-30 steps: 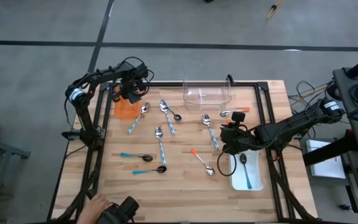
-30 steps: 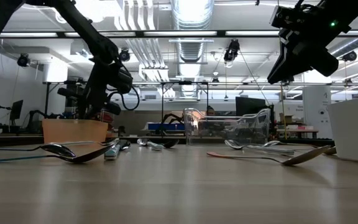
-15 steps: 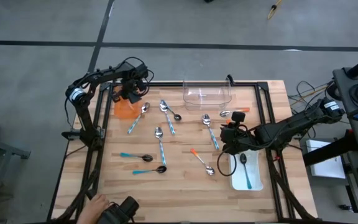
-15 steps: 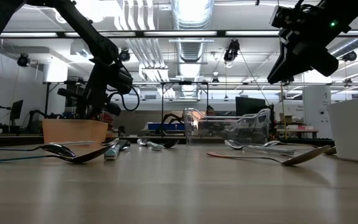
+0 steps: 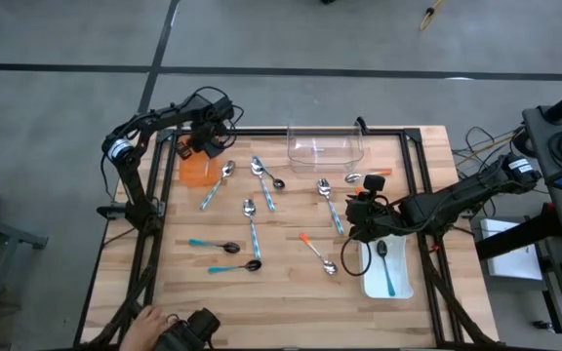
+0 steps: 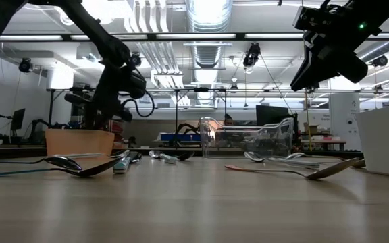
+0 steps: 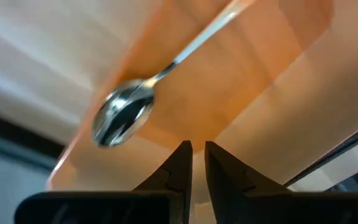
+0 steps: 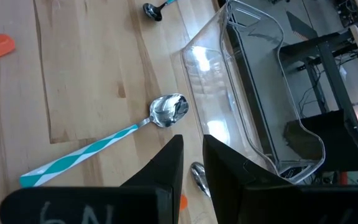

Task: Sort silverware by color (type)
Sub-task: Put the blue patterned spoon into the transparent bin

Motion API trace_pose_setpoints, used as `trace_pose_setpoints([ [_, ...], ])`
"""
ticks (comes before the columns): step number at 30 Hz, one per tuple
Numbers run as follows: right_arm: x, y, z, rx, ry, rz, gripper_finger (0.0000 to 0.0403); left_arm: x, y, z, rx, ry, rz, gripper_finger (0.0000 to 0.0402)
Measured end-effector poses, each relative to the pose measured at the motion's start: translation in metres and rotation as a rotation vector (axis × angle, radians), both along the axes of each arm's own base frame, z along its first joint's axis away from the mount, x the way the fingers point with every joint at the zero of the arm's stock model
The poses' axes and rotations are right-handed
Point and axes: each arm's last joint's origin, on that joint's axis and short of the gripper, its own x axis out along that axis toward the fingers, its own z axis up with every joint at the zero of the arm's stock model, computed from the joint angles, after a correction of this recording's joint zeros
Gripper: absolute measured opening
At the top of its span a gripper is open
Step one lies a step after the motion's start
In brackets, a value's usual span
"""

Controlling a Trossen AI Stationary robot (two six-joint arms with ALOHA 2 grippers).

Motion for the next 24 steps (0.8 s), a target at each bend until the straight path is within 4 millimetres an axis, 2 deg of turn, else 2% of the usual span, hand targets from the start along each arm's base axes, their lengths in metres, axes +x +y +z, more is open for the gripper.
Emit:
trace_pose_setpoints([
  [4, 0.000, 0.000, 0.000, 0.000, 0.000, 0.000, 0.0052, 0.005, -0.006, 0.015, 0.053, -0.031, 0.071, 0.0014],
  [7, 0.000, 0.000, 0.000, 0.001, -0.001, -0.001, 0.0052, 0.012, -0.012, 0.026, 0.131, -0.085, 0.214, 0.0004],
  [12, 0.000, 0.000, 0.000, 0.005, -0.006, -0.006, 0.0052, 0.028, -0.029, 0.039, 0.301, -0.211, 0.704, 0.0001],
  [15, 0.000, 0.000, 0.000, 0.008, -0.009, -0.010, 0.0052, 0.032, -0.045, 0.047, 0.353, -0.206, 0.972, 0.0000],
  [17, 0.000, 0.000, 0.000, 0.013, -0.015, -0.016, 0.0052, 0.035, -0.057, 0.050, 0.340, -0.177, 1.098, 0.0000],
  [20, 0.001, 0.000, 0.001, 0.026, -0.036, -0.025, 0.0052, 0.045, -0.078, 0.055, 0.232, -0.186, 1.212, 0.0000],
  [24, 0.007, 0.002, 0.005, 0.053, -0.117, -0.027, 0.0052, 0.064, -0.107, 0.061, 0.102, -0.364, 1.163, 0.0000],
])
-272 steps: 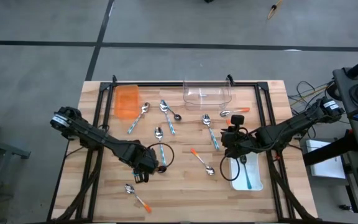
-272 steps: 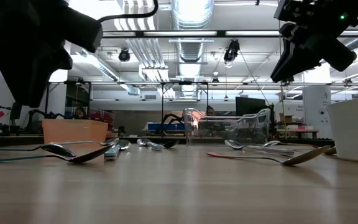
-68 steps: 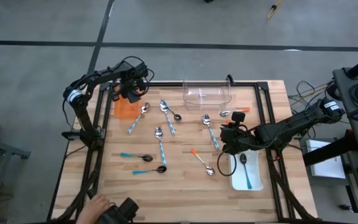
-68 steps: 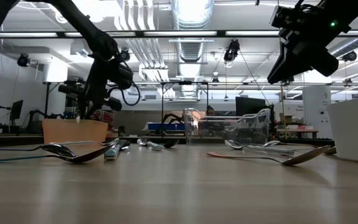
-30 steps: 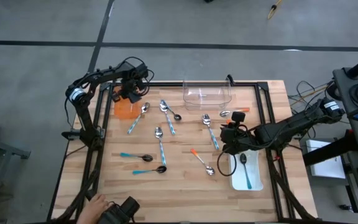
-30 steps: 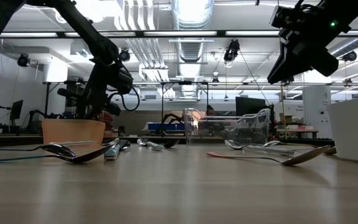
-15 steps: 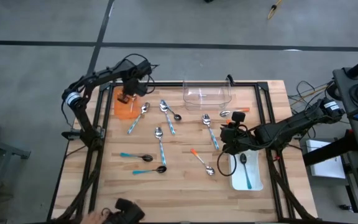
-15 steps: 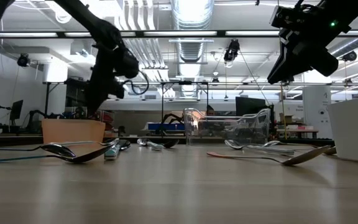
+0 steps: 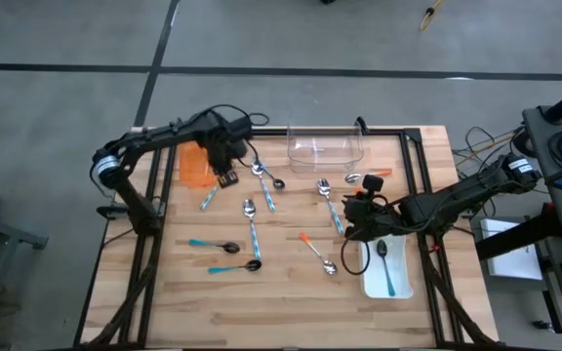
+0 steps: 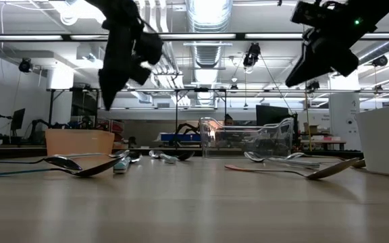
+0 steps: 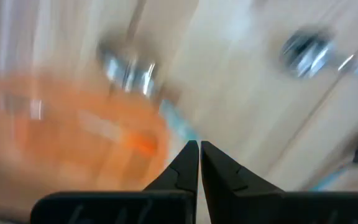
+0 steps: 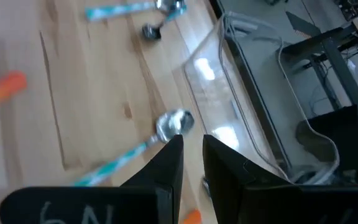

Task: Sort silverware by color (type)
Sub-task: Put the blue patterned spoon into the transparent bin

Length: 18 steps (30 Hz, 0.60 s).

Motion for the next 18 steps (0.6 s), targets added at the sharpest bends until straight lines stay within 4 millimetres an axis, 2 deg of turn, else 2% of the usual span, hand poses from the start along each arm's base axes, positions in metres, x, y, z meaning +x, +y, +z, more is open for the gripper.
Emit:
trace_pose_setpoints([
  [4, 0.007, 0.003, 0.005, 0.081, -0.105, 0.004, 0.0052, 0.016, -0.034, 0.011, 0.074, -0.166, -0.069, 0.0000],
  [10, 0.012, 0.006, 0.008, 0.221, -0.227, -0.042, 0.0052, 0.034, -0.092, 0.039, 0.141, -0.478, -0.186, 0.0000],
  [14, 0.012, 0.006, 0.008, 0.303, -0.292, -0.117, 0.0052, 0.036, -0.127, 0.056, 0.219, -0.653, -0.297, 0.0000],
  [18, 0.012, 0.006, 0.009, 0.363, -0.340, -0.172, 0.0052, 0.035, -0.153, 0.066, 0.279, -0.801, -0.398, 0.0000],
])
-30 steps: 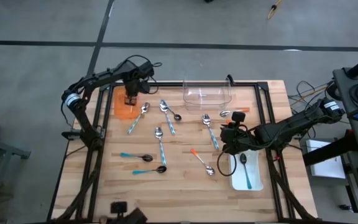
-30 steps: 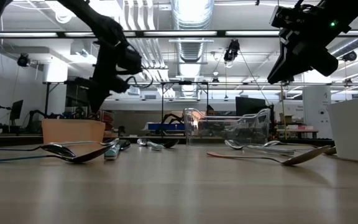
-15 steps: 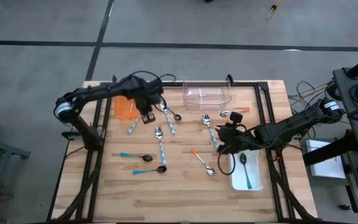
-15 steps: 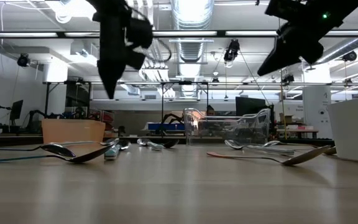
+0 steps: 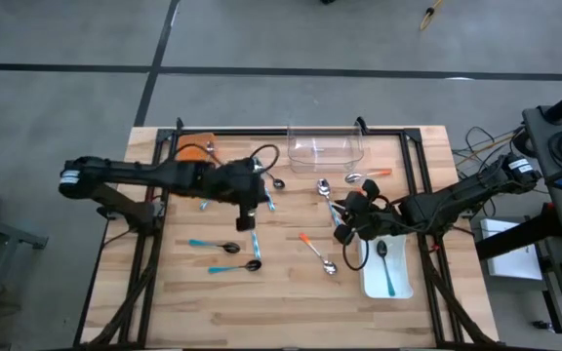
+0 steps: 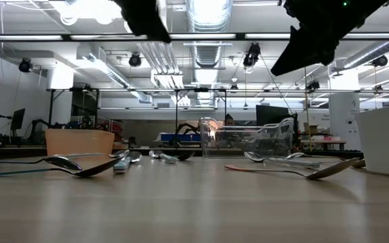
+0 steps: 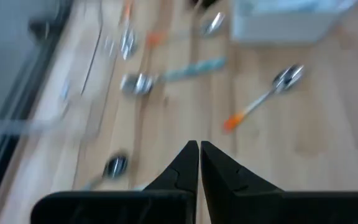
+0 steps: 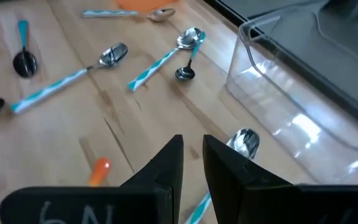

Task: Sort silverware by color (type)
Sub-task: Put the blue patterned spoon into the transparent bin

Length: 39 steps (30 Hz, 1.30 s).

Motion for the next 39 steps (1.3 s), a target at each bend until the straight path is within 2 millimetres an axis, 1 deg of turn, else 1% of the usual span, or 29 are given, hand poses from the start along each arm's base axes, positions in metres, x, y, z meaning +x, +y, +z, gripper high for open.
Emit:
trace_pose_setpoints([
  [2, 0.000, 0.000, 0.000, 0.027, -0.020, -0.017, 0.0052, -0.001, -0.008, 0.002, 0.017, -0.080, -0.044, 0.0000],
  [5, 0.003, 0.001, 0.002, 0.075, -0.061, -0.015, 0.0052, -0.005, -0.011, 0.000, 0.045, -0.170, -0.079, 0.0000],
  [10, 0.009, -0.001, 0.006, 0.171, -0.128, -0.007, 0.0052, -0.015, -0.007, -0.017, 0.097, -0.271, -0.077, 0.0000],
  [14, 0.010, -0.004, 0.007, 0.190, -0.145, -0.026, 0.0052, -0.029, -0.001, -0.027, 0.126, -0.355, -0.043, 0.0000],
  [16, 0.011, -0.007, 0.007, 0.208, -0.148, -0.024, 0.0052, -0.037, 0.002, -0.025, 0.139, -0.415, -0.034, 0.0000],
  [19, 0.014, -0.011, 0.007, 0.229, -0.160, -0.024, 0.0052, -0.051, 0.005, -0.018, 0.174, -0.514, -0.032, 0.0000],
  [23, 0.021, -0.018, 0.007, 0.217, -0.181, -0.042, 0.0052, -0.070, 0.007, -0.010, 0.221, -0.612, -0.035, 0.0000],
  [26, 0.023, -0.026, 0.006, 0.207, -0.181, -0.067, 0.0052, -0.082, 0.007, -0.010, 0.230, -0.640, -0.032, 0.0000],
  [31, 0.026, -0.038, 0.008, 0.222, -0.188, -0.100, 0.0052, -0.094, 0.007, -0.021, 0.230, -0.636, -0.033, 0.0000],
  [34, 0.034, -0.041, 0.016, 0.241, -0.206, -0.087, 0.0052, -0.098, 0.008, -0.030, 0.243, -0.619, 0.001, 0.0000],
  [39, 0.055, -0.045, 0.030, 0.182, -0.174, -0.045, 0.0052, -0.101, 0.010, -0.043, 0.261, -0.597, 0.055, 0.0000],
])
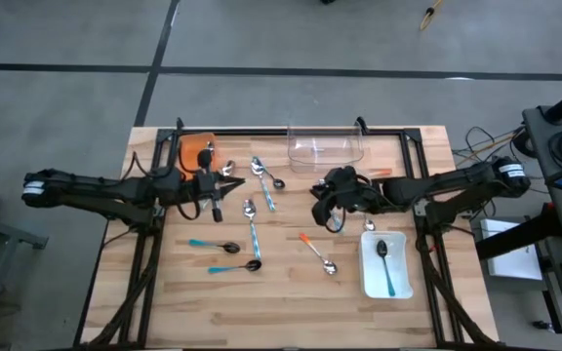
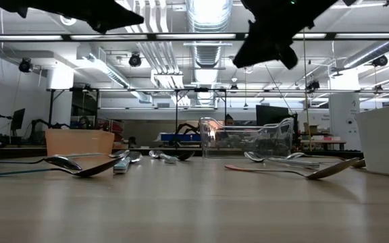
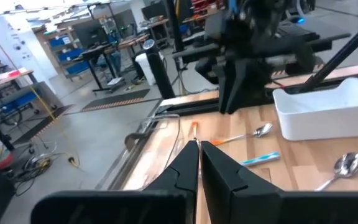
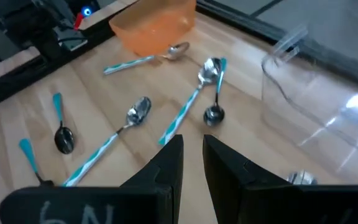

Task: Sort silverware by color (type)
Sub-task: Put the blue patterned spoon into the transparent bin

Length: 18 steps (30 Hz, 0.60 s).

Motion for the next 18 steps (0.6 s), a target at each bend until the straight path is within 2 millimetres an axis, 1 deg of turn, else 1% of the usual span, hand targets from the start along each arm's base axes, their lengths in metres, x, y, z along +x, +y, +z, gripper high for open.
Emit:
trace_pose_setpoints([
  [4, 0.015, -0.005, 0.013, -0.037, 0.105, 0.003, 0.0052, 0.000, 0.000, -0.001, 0.011, 0.003, -0.001, 0.0000],
  [9, 0.031, -0.014, 0.019, -0.013, 0.295, -0.054, 0.0052, 0.000, 0.000, 0.001, -0.004, -0.007, 0.000, 0.0000],
  [12, 0.040, -0.018, 0.017, 0.010, 0.403, -0.092, 0.0052, -0.001, 0.000, -0.001, -0.003, 0.009, 0.000, 0.0000],
  [18, 0.053, -0.018, 0.001, 0.068, 0.592, -0.135, 0.0052, -0.003, 0.000, -0.002, -0.003, 0.031, 0.000, 0.0000],
])
